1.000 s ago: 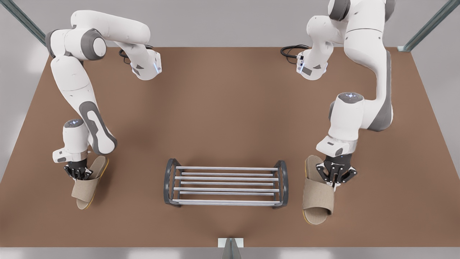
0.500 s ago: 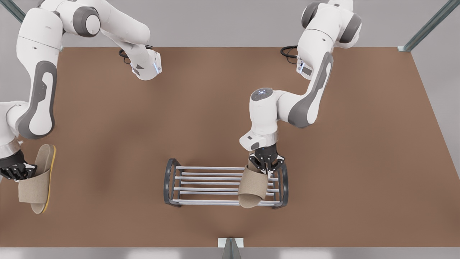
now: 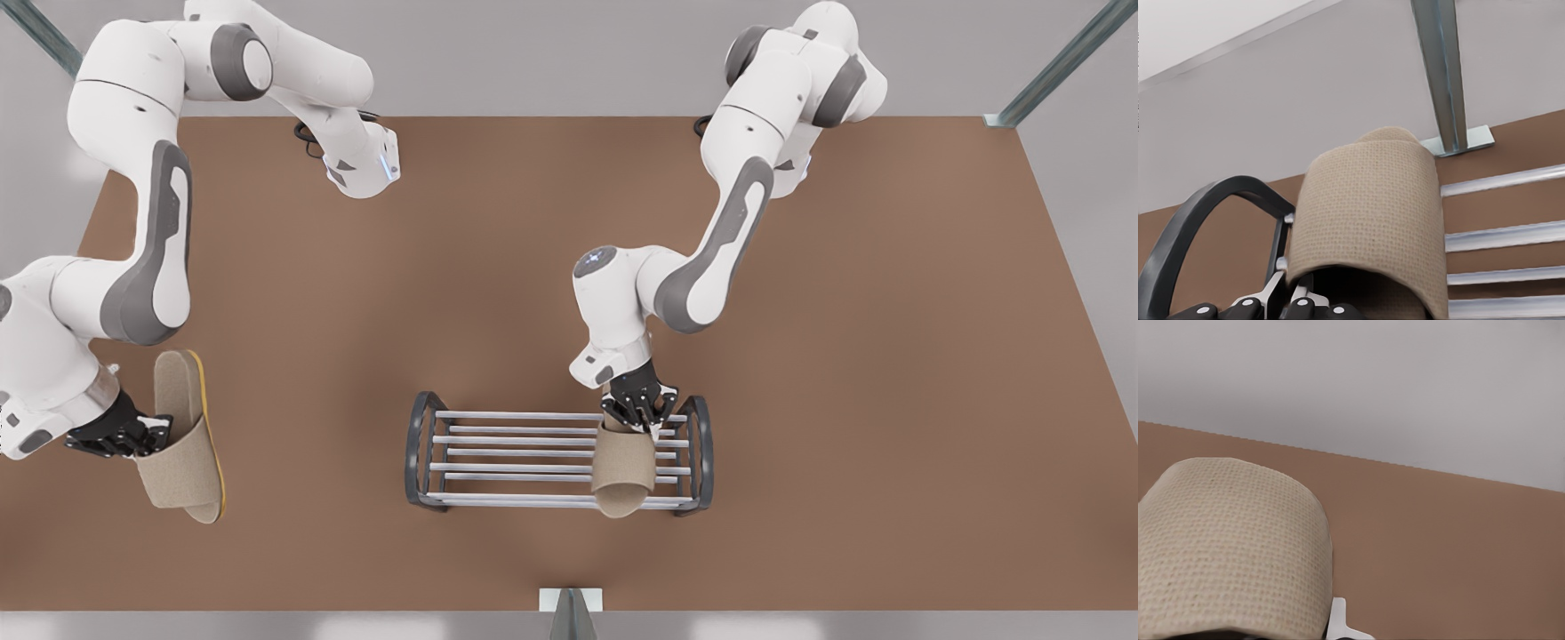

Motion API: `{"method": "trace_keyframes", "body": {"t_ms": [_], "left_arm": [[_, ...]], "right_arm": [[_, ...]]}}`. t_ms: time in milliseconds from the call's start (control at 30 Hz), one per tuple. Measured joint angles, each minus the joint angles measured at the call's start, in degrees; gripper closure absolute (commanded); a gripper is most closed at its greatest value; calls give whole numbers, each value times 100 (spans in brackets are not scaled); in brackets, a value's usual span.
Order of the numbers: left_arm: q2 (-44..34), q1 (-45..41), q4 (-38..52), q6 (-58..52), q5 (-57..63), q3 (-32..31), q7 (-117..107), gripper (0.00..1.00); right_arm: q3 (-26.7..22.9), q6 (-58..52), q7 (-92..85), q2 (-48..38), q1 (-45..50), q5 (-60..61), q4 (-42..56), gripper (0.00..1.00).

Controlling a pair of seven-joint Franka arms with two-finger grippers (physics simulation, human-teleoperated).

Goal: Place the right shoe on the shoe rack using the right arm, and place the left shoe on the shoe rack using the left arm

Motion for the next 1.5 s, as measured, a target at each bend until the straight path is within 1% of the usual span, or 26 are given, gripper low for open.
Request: {"method": "trace_keyframes", "body": {"t_ms": [233, 267, 333, 367, 400, 433, 467, 500, 633, 667, 700, 733, 767, 833, 900, 1000, 1067, 1200, 1267, 1367, 1500], "left_arm": [[-103, -96, -123, -52, 99, -48, -467, 0], [-259, -107, -153, -128, 80, -140, -503, 0], [-833, -126, 30, -585, -336, -598, -556, 0], [-1123, -23, 519, -989, -727, -713, -557, 0], [-1497, 429, 822, -1393, -1115, -768, -482, 0], [-1744, 1220, 969, -1761, -1534, -810, -302, 0], [-1836, 2043, 936, -2080, -2037, -808, -37, 0], [-1823, 2543, 770, -2350, -2433, -802, 218, 0], [-1771, 3369, 501, -3061, -3870, -836, 1150, 0], [-2143, 3592, -26, -3065, -4123, -990, 1372, 0], [-2808, 3758, -1095, -2857, -4311, -1106, 1584, 0], [-3184, 3843, -1658, -2709, -4450, -1164, 1785, 0], [-3434, 3903, -1976, -2588, -4554, -1192, 1975, 0], [-3665, 4001, -2190, -2428, -4636, -1210, 2319, 0], [-3790, 4127, -2234, -2376, -4667, -1219, 2618, 0], [-3677, 4326, -2237, -2327, -4647, -1236, 3010, 0], [-3621, 4445, -2233, -2258, -4612, -1243, 3238, 0], [-3570, 4540, -2226, -2158, -4571, -1250, 3623, 0], [-3521, 4498, -2213, -2124, -4559, -1251, 3787, 0], [-3504, 4380, -2213, -2091, -4532, -1252, 4001, 0], [-3502, 4288, -2217, -2066, -4467, -1254, 4235, 0]], "right_arm": [[-21, 271, 1434, -17, 672, -673, 158, 79], [-5, 306, 1648, -22, 706, -744, 160, 79], [-3, 353, 2087, -26, 877, -839, 161, 79], [-13, 362, 2312, -35, 1002, -872, 164, 79], [-31, 368, 2539, -55, 1146, -896, 167, 79], [-44, 356, 2764, -61, 1288, -917, 216, 79], [-59, 329, 2987, -53, 1437, -934, 309, 79], [-69, 306, 3208, -42, 1566, -964, 362, 79], [-88, 231, 4036, 7, 2028, -1094, 561, 79], [-196, 204, 4229, 24, 2218, -1126, 652, 79], [-382, 170, 4414, 51, 2469, -1150, 748, 79], [-483, 110, 4590, 69, 2639, -1168, 899, 79], [-542, 46, 4758, 74, 2780, -1181, 985, 79], [-602, -69, 5082, 102, 3061, -1206, 1052, 79], [-791, -173, 5403, 142, 3471, -1222, 1104, 79], [-1029, -267, 5857, 422, 3888, -1237, 1454, 79], [-1146, -257, 6122, 815, 3995, -1240, 1952, 79], [-1351, 58, 6571, 1190, 4292, -1242, 2141, 79], [-1345, 220, 6752, 1305, 4445, -1234, 2129, 79], [-1180, 423, 6965, 1447, 4502, -1217, 2083, 79], [-1160, 628, 6970, 1645, 4475, -1211, 2060, 79]]}}
